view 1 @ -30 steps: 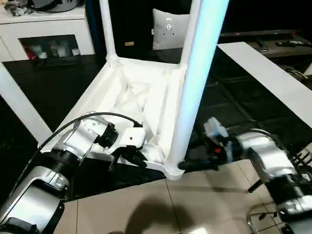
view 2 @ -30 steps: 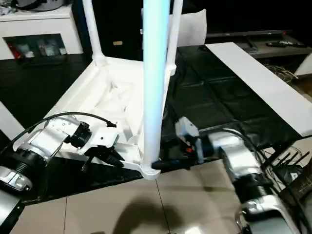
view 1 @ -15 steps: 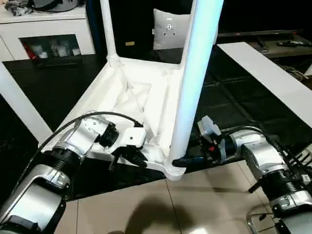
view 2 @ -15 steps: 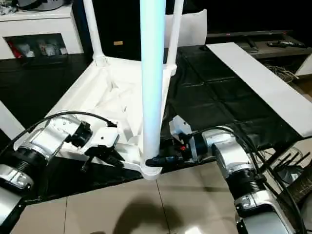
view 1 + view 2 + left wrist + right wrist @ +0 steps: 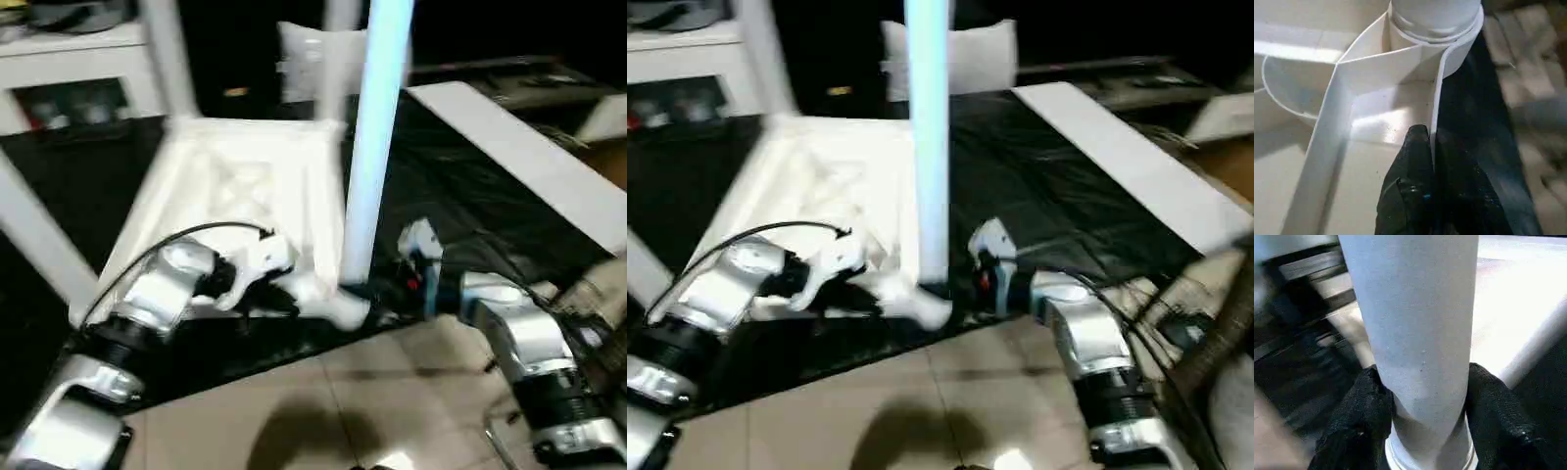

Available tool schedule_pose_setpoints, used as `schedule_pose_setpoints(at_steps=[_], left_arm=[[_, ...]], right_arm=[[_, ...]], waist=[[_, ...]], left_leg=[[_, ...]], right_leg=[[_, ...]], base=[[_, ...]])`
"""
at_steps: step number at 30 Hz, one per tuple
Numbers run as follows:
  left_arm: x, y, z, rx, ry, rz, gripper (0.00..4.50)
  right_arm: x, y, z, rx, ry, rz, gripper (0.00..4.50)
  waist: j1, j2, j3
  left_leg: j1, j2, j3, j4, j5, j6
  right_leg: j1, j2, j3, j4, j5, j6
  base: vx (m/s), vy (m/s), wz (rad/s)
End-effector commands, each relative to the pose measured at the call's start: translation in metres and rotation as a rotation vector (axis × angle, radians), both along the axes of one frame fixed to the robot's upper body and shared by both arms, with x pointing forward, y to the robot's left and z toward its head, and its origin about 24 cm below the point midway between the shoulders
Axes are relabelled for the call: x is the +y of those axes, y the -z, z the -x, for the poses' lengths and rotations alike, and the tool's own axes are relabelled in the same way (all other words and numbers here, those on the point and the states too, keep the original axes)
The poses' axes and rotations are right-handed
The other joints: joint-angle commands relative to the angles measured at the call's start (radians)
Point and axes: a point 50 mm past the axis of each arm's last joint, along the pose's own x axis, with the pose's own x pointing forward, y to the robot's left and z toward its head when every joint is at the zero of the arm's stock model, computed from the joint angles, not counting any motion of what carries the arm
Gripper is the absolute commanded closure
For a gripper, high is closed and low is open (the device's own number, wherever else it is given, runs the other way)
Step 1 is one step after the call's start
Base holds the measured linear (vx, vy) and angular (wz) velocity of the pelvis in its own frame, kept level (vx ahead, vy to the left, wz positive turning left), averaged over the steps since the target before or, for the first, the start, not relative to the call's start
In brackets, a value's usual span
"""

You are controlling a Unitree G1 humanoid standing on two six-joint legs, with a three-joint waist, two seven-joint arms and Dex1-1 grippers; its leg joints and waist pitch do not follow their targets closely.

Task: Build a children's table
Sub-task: Rotate leg to tighten

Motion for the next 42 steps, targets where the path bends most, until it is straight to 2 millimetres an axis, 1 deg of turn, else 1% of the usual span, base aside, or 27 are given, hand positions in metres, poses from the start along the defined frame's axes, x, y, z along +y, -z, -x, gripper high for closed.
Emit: schedule_pose_setpoints(at_steps=[1,3,4,5,7,8,9,11,12,13,16,18,20,24,25,26,28,29,31,33,34,35,36,37,38,40,42], left_arm=[[-0.028,-0.034,-0.013,-0.147,-0.041,0.133,4.5],[-0.03,-0.035,-0.014,-0.156,-0.064,0.133,4.5],[-0.032,-0.035,-0.015,-0.164,-0.083,0.129,4.5],[-0.035,-0.037,-0.016,-0.178,-0.122,0.128,4.5],[-0.041,-0.039,-0.019,-0.202,-0.181,0.135,4.5],[-0.044,-0.041,-0.019,-0.212,-0.199,0.143,4.5],[-0.047,-0.041,-0.019,-0.214,-0.205,0.153,4.5],[-0.052,-0.042,-0.019,-0.213,-0.214,0.166,4.5],[-0.052,-0.042,-0.018,-0.213,-0.216,0.168,4.5],[-0.052,-0.042,-0.019,-0.217,-0.218,0.164,4.5],[-0.048,-0.039,-0.019,-0.237,-0.199,0.142,4.5],[-0.047,-0.037,-0.019,-0.244,-0.188,0.13,4.5],[-0.045,-0.035,-0.018,-0.242,-0.175,0.126,4.5],[-0.037,-0.029,-0.015,-0.232,-0.123,0.105,4.5],[-0.033,-0.028,-0.014,-0.232,-0.096,0.095,4.5],[-0.033,-0.028,-0.014,-0.232,-0.096,0.095,4.5],[-0.027,-0.027,-0.011,-0.23,-0.027,0.081,4.5],[-0.025,-0.027,-0.01,-0.23,0.008,0.078,4.5],[-0.021,-0.025,-0.003,-0.211,0.149,0.069,4.5],[-0.019,-0.024,0.0,-0.202,0.201,0.068,4.5],[-0.017,-0.022,0.004,-0.171,0.252,0.051,4.5],[-0.017,-0.022,0.004,-0.171,0.252,0.051,4.5],[-0.015,-0.021,0.008,-0.149,0.335,0.031,4.5],[-0.015,-0.021,0.008,-0.149,0.335,0.031,4.5],[-0.013,-0.02,0.01,-0.136,0.388,0.023,4.5],[-0.011,-0.019,0.011,-0.123,0.437,0.006,4.5],[-0.009,-0.019,0.012,-0.119,0.467,-0.015,4.5]], right_arm=[[0.046,0.002,0.006,0.043,-0.077,-0.03,2.57],[0.05,0.002,0.004,0.045,-0.042,-0.022,2.57],[0.055,0.002,0.002,0.052,0.007,-0.019,2.57],[0.061,0.002,-0.003,0.063,0.101,-0.018,2.57],[0.067,0.004,-0.01,0.072,0.266,0.011,2.57],[0.068,0.005,-0.012,0.057,0.308,0.026,2.22],[0.067,0.005,-0.014,0.044,0.343,0.03,2.22],[0.064,0.004,-0.016,0.043,0.404,0.008,1.87],[0.063,0.003,-0.017,0.047,0.421,-0.009,1.85],[0.059,0.001,-0.017,0.033,0.431,-0.017,1.73],[0.048,-0.002,-0.014,-0.04,0.382,-0.008,1.47],[0.042,-0.002,-0.012,-0.071,0.375,0.008,1.38],[0.035,-0.002,-0.01,-0.08,0.358,0.0,1.08],[0.01,-0.004,0.001,-0.127,0.254,0.005,0.71],[0.0,-0.004,0.006,-0.13,0.21,0.004,0.63],[0.0,-0.004,0.006,-0.13,0.21,0.004,0.56],[-0.019,-0.005,0.011,-0.121,0.163,-0.004,0.37],[-0.025,-0.005,0.014,-0.124,0.13,0.015,0.27],[-0.039,-0.005,0.019,-0.133,0.051,0.057,0.11],[-0.044,-0.006,0.021,-0.136,0.03,0.066,0.11],[-0.049,-0.008,0.021,-0.159,0.016,0.085,0.05],[-0.049,-0.008,0.021,-0.159,0.016,0.085,0.05],[-0.052,-0.012,0.024,-0.166,-0.076,0.083,0.05],[-0.052,-0.012,0.024,-0.166,-0.076,0.083,0.05],[-0.053,-0.014,0.026,-0.158,-0.152,0.078,0.05],[-0.053,-0.017,0.028,-0.139,-0.236,0.071,0.05],[-0.053,-0.018,0.029,-0.121,-0.292,0.071,0.05]], waist=[[0.002,-0.002,-0.063],[-0.005,-0.002,-0.067],[-0.007,0.003,-0.066],[-0.011,0.004,-0.069],[-0.02,0.002,-0.073],[-0.021,0.004,-0.073],[-0.02,0.005,-0.077],[-0.016,0.007,-0.081],[-0.015,0.007,-0.082],[-0.013,0.011,-0.086],[-0.005,0.01,-0.086],[0.002,0.008,-0.086],[0.009,0.008,-0.084],[0.022,0.009,-0.082],[0.024,0.007,-0.081],[0.03,0.007,-0.081],[0.03,0.008,-0.08],[0.033,0.006,-0.079],[0.035,0.007,-0.078],[0.039,0.007,-0.076],[0.04,0.003,-0.074],[0.044,0.005,-0.075],[0.046,0.004,-0.075],[0.054,0.006,-0.077],[0.06,0.007,-0.076],[0.067,0.007,-0.077],[0.076,0.004,-0.076]], left_leg=[[-0.011,0.002,-0.003,-0.062,-0.201,0.042],[-0.01,0.0,-0.003,-0.061,-0.195,0.059],[-0.011,0.003,-0.004,-0.063,-0.18,0.064],[-0.012,0.008,-0.006,-0.065,-0.164,0.06],[-0.018,0.009,-0.008,-0.066,-0.143,0.051],[-0.018,0.01,-0.008,-0.066,-0.138,0.047],[-0.014,0.01,-0.007,-0.064,-0.126,0.048],[-0.02,0.015,-0.007,-0.064,-0.075,0.07],[-0.022,0.016,-0.008,-0.063,-0.059,0.077],[-0.022,0.018,-0.008,-0.061,-0.027,0.092],[-0.021,0.018,-0.005,-0.057,0.005,0.131],[-0.02,0.019,-0.002,-0.058,-0.009,0.137],[-0.018,0.019,-0.001,-0.06,-0.035,0.128],[-0.015,0.021,0.001,-0.062,-0.071,0.119],[-0.016,0.022,0.0,-0.063,-0.082,0.119],[-0.015,0.022,0.001,-0.062,-0.088,0.119],[-0.018,0.018,0.002,-0.063,-0.099,0.115],[-0.015,0.019,0.003,-0.063,-0.111,0.112],[-0.015,0.019,0.002,-0.063,-0.122,0.11],[-0.011,0.02,0.002,-0.065,-0.14,0.108],[-0.01,0.021,0.003,-0.066,-0.153,0.101],[-0.007,0.02,0.004,-0.066,-0.155,0.095],[-0.003,0.022,0.004,-0.067,-0.154,0.092],[-0.002,0.025,0.003,-0.067,-0.151,0.099],[0.002,0.028,0.004,-0.068,-0.141,0.102],[-0.002,0.03,0.004,-0.068,-0.133,0.11],[-0.004,0.029,0.005,-0.068,-0.131,0.114]], right_leg=[[0.064,-0.054,0.037,-0.106,-0.546,-0.026],[0.064,-0.054,0.037,-0.106,-0.531,-0.031],[0.063,-0.053,0.04,-0.102,-0.507,-0.041],[0.064,-0.054,0.043,-0.094,-0.474,-0.058],[0.067,-0.054,0.045,-0.084,-0.434,-0.077],[0.066,-0.054,0.046,-0.083,-0.424,-0.083],[0.066,-0.056,0.049,-0.081,-0.399,-0.092],[0.069,-0.057,0.057,-0.066,-0.293,-0.127],[0.07,-0.057,0.058,-0.059,-0.259,-0.137],[0.072,-0.055,0.062,-0.048,-0.185,-0.163],[0.073,-0.057,0.063,-0.04,-0.103,-0.199],[0.074,-0.059,0.065,-0.042,-0.117,-0.199],[0.075,-0.059,0.065,-0.048,-0.161,-0.189],[0.074,-0.058,0.065,-0.055,-0.207,-0.162],[0.074,-0.057,0.065,-0.058,-0.22,-0.156],[0.074,-0.059,0.066,-0.057,-0.228,-0.151],[0.076,-0.058,0.064,-0.061,-0.257,-0.14],[0.073,-0.058,0.064,-0.068,-0.282,-0.131],[0.073,-0.057,0.063,-0.071,-0.301,-0.123],[0.069,-0.058,0.062,-0.075,-0.333,-0.117],[0.067,-0.059,0.062,-0.075,-0.35,-0.117],[0.065,-0.059,0.062,-0.076,-0.363,-0.113],[0.063,-0.059,0.063,-0.076,-0.359,-0.116],[0.063,-0.06,0.065,-0.072,-0.339,-0.124],[0.058,-0.058,0.067,-0.068,-0.306,-0.141],[0.063,-0.057,0.069,-0.06,-0.265,-0.161],[0.065,-0.058,0.068,-0.057,-0.259,-0.163]], base=[[0.0,0.0,0.0],[0.0,0.0,0.0],[0.0,0.0,0.0],[0.0,0.0,0.0],[0.0,0.0,0.0],[0.0,0.0,0.0],[0.0,0.0,0.0],[0.0,0.0,0.0],[0.0,0.0,0.0],[0.0,0.0,0.0],[0.0,0.0,0.0],[0.0,0.0,0.0],[0.0,0.0,0.0],[0.0,0.0,0.0],[0.0,0.0,0.0],[0.0,0.0,0.0],[0.0,0.0,0.0],[0.0,0.0,0.0],[0.0,0.0,0.0],[0.0,0.0,0.0],[0.0,0.0,0.0],[0.0,0.0,0.0],[0.0,0.0,0.0],[0.0,0.0,0.0],[0.0,0.0,0.0],[0.0,0.0,0.0],[0.0,0.0,0.0]])
